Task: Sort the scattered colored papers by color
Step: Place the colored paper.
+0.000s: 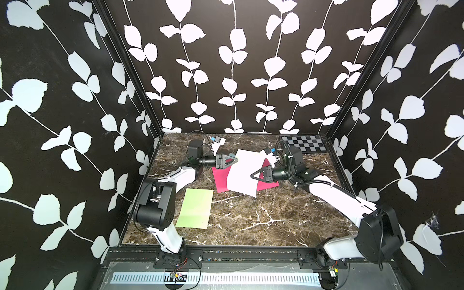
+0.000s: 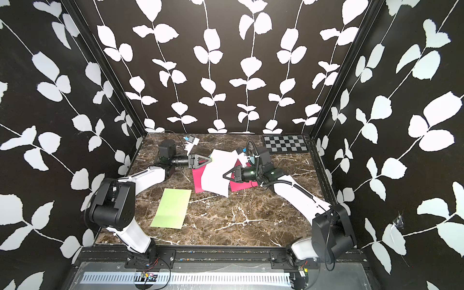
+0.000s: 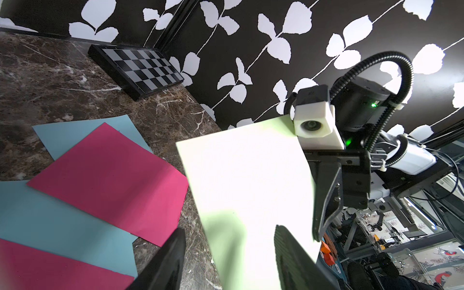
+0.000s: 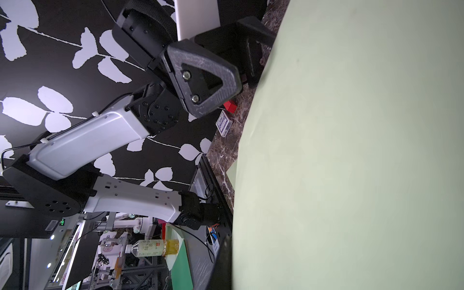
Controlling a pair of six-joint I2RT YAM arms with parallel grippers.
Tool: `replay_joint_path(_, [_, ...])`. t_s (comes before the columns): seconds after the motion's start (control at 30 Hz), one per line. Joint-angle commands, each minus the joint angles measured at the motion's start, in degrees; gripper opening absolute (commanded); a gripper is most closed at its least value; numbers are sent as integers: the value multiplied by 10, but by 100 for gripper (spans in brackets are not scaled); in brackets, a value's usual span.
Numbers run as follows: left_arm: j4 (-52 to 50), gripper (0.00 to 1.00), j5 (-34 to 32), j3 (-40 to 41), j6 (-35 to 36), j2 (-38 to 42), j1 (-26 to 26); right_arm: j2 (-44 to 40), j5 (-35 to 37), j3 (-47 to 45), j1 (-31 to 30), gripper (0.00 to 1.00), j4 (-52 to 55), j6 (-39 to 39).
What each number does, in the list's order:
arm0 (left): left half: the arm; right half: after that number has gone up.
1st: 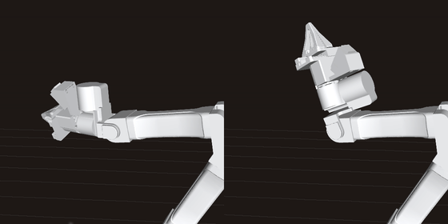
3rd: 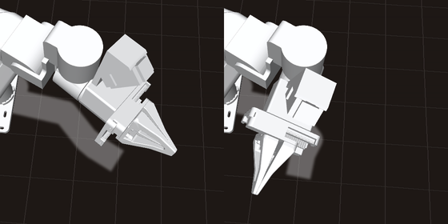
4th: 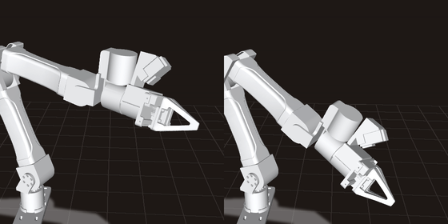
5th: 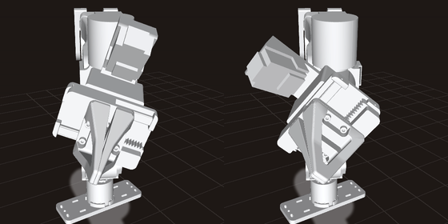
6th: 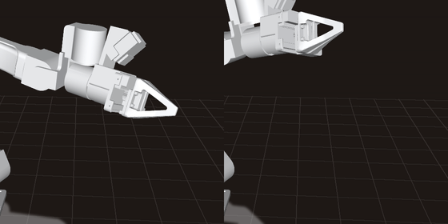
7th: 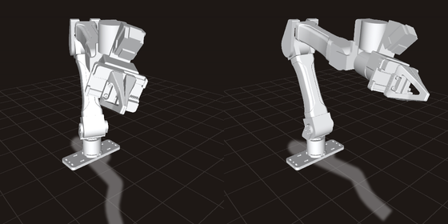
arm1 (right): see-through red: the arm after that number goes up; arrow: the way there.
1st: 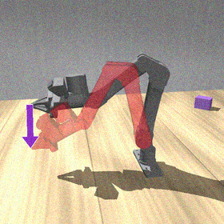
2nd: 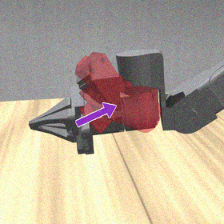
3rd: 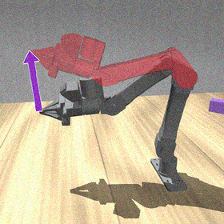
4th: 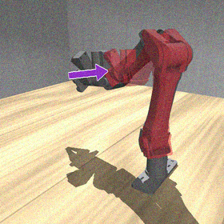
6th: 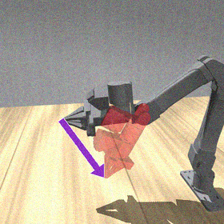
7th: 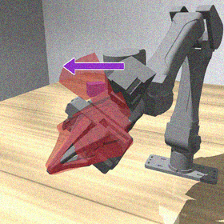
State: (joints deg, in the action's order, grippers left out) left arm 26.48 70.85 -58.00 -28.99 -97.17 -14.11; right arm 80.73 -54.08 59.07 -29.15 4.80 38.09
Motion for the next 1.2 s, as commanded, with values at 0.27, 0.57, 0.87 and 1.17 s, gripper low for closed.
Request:
replay_joint_path(0.27, [4, 48, 33, 14, 3, 25, -17, 38, -15, 71, -5, 0, 16, -49])
replay_joint_path(0.57, [-68, 40, 23, 12, 55, 53, -19, 69, 12, 95, 5, 0, 96, -109])
replay_joint_path(0.87, [-77, 32, 23, 16, 59, 52, -19, 72, 31, 110, 19, 0, 136, -139])
replay_joint_path(1.17, [-109, 21, 18, 15, 83, 49, -27, 86, 35, 142, 23, 0, 176, -171])
